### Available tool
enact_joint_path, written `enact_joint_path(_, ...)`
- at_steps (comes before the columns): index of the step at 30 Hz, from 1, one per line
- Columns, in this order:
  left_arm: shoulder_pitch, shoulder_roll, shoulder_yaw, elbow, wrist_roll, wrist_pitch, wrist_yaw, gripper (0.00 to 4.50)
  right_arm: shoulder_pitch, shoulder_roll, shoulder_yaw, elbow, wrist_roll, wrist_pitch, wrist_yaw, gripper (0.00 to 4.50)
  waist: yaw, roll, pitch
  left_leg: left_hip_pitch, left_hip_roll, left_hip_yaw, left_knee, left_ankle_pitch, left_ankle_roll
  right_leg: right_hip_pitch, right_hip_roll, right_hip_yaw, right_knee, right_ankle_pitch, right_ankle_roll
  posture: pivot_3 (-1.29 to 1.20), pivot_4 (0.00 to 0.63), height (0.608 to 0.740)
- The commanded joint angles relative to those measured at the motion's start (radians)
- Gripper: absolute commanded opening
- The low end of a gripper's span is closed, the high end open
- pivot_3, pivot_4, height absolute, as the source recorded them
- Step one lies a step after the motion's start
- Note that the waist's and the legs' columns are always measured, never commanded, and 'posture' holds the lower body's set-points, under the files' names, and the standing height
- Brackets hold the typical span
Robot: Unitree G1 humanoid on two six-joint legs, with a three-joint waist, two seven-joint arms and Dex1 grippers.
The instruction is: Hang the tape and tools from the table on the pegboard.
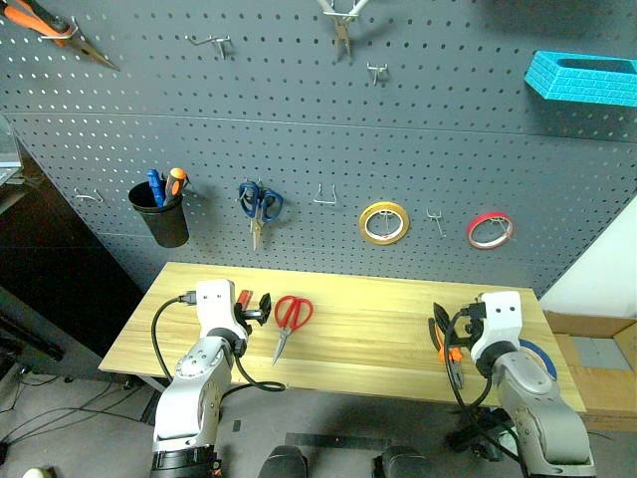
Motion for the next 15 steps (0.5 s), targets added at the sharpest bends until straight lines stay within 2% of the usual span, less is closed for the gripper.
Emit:
enact_joint_path(1,-0.018,0.006,-0.018,-0.047,-0.003,-0.015,-0.013,4.47,0.000,-0.020,-0.023,-0.006,-0.008,-0.014,0.005,4.50,0.000,0.000,0.001,0.000,0.000,0.000,0.000,0.000,0.000,0.000,0.000,0.000,0.000,0.000,0.000,0.13,0.047,0.740)
enact_joint_path(4,-0.048,0.034,-0.067,-0.018,0.014,-0.031,-0.061,4.47,0.003,-0.039,-0.035,0.001,-0.010,0.004,0.016,4.50,-0.001,-0.001,0.004,0.000,0.000,0.000,0.000,0.000,0.000,0.000,0.000,0.000,0.000,-0.001,-0.001,0.13,0.057,0.740)
enact_joint_path(10,-0.196,0.102,-0.267,0.061,0.022,-0.058,-0.288,4.47,-0.021,-0.119,-0.087,0.075,0.009,0.078,0.064,4.50,0.000,0.000,0.009,0.000,-0.001,0.000,0.001,0.001,0.001,0.001,0.000,0.001,0.000,-0.003,-0.005,0.09,0.081,0.740)
enact_joint_path(15,-0.308,0.094,-0.406,0.137,0.028,-0.112,-0.445,4.47,-0.050,-0.193,-0.137,0.165,0.029,0.132,0.114,4.50,-0.016,0.001,0.023,0.000,-0.001,0.002,0.000,0.001,0.001,0.001,0.000,0.003,-0.001,-0.003,-0.004,0.05,0.106,0.740)
